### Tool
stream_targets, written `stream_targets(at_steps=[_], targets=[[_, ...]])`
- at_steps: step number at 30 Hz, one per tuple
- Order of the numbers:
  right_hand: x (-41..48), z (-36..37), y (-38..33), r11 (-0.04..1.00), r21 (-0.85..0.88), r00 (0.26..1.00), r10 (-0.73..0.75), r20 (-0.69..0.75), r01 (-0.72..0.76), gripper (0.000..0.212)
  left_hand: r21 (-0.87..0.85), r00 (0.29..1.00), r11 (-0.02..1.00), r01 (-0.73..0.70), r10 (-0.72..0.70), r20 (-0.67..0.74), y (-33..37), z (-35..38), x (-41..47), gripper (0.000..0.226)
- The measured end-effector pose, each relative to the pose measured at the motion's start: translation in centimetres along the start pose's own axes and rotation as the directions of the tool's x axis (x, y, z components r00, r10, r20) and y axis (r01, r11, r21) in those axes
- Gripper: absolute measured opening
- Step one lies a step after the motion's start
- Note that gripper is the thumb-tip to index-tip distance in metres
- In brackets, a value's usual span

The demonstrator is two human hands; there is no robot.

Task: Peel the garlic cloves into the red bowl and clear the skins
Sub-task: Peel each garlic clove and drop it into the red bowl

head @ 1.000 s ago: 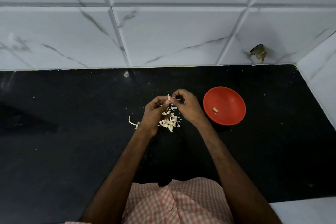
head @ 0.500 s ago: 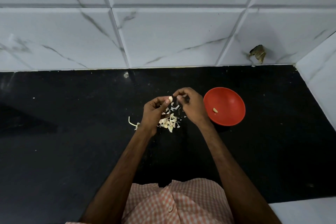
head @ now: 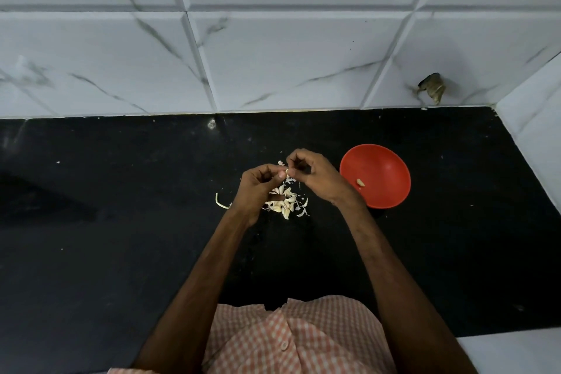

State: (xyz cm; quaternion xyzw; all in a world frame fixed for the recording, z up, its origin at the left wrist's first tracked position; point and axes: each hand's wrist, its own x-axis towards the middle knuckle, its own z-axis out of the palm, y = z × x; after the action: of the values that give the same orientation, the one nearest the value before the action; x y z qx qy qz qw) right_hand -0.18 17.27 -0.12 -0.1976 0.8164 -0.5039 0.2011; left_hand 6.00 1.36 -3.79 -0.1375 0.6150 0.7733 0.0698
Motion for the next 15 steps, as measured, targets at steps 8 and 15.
stream_targets(at_steps=[8, 15], targets=[[0.1, 1.1, 0.2, 0.996, -0.069, 0.994, -0.066, -0.083, 0.060, 0.011, -0.147, 0.997, 0.986, 0.077, -0.078, -0.005, -0.2, 0.6, -0.1, 0.015], [0.2, 1.6, 0.6, 0.969, -0.208, 0.962, -0.173, -0.209, 0.130, 0.013, -0.051, 1.000, 0.999, -0.017, 0.016, -0.010, 0.0, 1.1, -0.1, 0.020]])
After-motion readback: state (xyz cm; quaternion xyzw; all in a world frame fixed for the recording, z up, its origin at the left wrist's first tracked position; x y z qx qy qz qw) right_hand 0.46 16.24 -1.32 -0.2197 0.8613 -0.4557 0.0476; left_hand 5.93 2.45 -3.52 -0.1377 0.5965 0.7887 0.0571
